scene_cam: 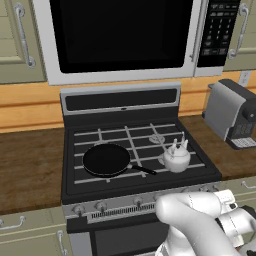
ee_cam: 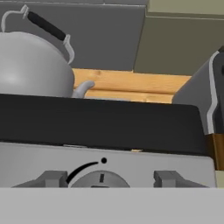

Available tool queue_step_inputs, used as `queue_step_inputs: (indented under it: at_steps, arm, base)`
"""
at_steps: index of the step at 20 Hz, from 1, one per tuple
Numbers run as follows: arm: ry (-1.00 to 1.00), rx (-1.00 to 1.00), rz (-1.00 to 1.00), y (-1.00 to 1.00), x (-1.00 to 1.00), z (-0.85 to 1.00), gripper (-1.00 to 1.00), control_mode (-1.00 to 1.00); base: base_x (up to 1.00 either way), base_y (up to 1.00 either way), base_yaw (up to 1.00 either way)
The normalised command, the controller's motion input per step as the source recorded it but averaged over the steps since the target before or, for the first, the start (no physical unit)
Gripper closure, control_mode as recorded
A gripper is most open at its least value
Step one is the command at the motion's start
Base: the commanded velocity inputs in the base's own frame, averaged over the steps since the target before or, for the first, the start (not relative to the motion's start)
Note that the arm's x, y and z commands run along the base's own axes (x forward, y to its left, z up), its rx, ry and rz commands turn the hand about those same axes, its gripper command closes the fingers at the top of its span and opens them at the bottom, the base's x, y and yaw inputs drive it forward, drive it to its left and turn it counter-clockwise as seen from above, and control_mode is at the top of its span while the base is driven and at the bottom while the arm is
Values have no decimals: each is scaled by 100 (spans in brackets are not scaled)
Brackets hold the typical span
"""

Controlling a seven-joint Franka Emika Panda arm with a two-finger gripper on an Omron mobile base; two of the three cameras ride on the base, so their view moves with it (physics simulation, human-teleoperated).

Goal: Pick the kettle from the counter and place it on a stove burner. Then turn the burner on.

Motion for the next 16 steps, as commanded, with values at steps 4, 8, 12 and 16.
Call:
queue_step_inputs:
  at_steps: [4,8,12,16]
  arm:
    - [0,0,0,0,1,-24,100,-100]
    - [3,0,0,0,0,-25,100,-100]
    - [0,0,0,0,0,0,100,-100]
    - [1,-3,15,14,-12,-12,100,-100]
  base:
    - [0,0,0]
    - [0,0,0]
    - [0,0,0]
    - [0,0,0]
